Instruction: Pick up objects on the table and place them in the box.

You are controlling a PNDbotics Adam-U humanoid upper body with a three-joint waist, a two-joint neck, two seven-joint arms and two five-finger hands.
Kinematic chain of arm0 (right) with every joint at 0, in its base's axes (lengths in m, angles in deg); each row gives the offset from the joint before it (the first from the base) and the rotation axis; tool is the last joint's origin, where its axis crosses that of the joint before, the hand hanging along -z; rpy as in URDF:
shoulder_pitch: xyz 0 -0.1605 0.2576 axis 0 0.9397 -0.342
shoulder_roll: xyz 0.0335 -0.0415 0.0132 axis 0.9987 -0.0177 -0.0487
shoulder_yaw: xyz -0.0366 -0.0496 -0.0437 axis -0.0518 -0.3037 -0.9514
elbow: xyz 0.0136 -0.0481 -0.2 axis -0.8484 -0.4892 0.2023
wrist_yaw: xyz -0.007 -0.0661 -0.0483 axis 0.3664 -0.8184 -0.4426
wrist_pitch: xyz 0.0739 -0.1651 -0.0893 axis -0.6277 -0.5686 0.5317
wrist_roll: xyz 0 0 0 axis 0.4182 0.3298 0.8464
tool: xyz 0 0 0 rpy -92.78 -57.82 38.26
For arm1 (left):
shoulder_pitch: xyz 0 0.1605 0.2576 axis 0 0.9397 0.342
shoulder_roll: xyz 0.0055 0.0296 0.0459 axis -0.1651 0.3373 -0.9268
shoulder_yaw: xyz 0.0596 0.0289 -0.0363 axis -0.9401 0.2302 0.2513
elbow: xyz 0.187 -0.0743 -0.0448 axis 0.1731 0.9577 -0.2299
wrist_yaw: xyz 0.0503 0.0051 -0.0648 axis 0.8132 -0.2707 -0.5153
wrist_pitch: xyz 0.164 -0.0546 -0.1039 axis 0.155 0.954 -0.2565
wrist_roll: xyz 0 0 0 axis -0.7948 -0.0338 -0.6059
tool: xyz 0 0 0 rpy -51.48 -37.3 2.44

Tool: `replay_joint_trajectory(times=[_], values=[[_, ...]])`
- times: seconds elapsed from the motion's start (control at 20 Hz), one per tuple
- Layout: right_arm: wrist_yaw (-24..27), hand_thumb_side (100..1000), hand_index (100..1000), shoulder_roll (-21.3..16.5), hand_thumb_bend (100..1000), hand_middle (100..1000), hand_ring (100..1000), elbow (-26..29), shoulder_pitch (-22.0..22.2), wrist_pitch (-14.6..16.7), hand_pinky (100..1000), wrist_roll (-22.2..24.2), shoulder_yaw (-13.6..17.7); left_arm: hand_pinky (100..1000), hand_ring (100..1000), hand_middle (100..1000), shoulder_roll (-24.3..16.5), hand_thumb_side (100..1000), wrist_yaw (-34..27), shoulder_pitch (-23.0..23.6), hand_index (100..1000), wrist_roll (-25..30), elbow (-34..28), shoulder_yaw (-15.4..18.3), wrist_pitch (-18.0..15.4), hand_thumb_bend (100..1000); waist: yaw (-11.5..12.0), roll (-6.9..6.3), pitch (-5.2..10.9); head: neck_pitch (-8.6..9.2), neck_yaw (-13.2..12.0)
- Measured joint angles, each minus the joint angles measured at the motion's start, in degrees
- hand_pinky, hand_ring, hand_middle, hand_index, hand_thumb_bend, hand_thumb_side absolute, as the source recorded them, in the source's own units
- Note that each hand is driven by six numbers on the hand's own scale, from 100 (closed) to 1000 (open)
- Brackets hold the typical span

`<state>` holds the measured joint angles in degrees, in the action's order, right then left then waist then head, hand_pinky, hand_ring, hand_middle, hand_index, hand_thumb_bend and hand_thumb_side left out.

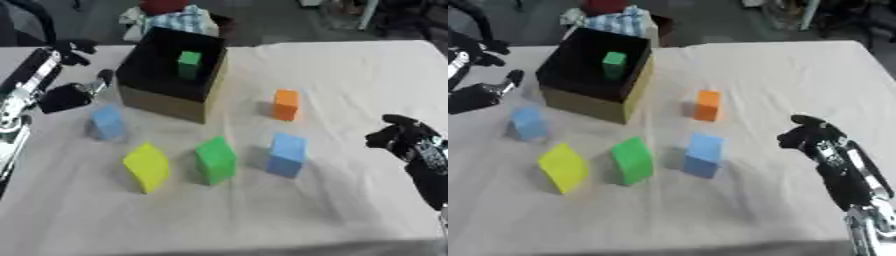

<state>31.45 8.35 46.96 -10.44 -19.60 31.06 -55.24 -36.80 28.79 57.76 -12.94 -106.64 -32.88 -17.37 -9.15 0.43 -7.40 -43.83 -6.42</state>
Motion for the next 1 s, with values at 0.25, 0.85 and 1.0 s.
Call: replay_joint_trajectory(times=[0.25,0.85,1.0], values=[[-0.04,709,815,-0.04,100,583,713,-0.28,0.42,-0.05,731,0.1,-0.01,848,778,817,-3.81,555,3.66,-5.96,931,8.45,7.88,-4.86,-3.02,505,-0.08,-0.23,0.02,0.0,0.03],[-0.14,711,815,-0.45,100,582,712,-0.31,0.47,-0.08,731,0.35,-0.02,843,779,823,-2.36,602,9.24,-13.27,931,15.02,22.94,-10.04,-7.02,544,-0.11,-0.26,0.13,-0.01,0.29],[-0.19,711,815,-0.46,100,582,712,-0.32,0.48,-0.07,731,0.36,-0.02,844,781,826,-1.35,602,10.77,-13.83,932,15.12,24.79,-10.5,-7.51,546,-0.11,-0.26,0.13,-0.01,0.35]])
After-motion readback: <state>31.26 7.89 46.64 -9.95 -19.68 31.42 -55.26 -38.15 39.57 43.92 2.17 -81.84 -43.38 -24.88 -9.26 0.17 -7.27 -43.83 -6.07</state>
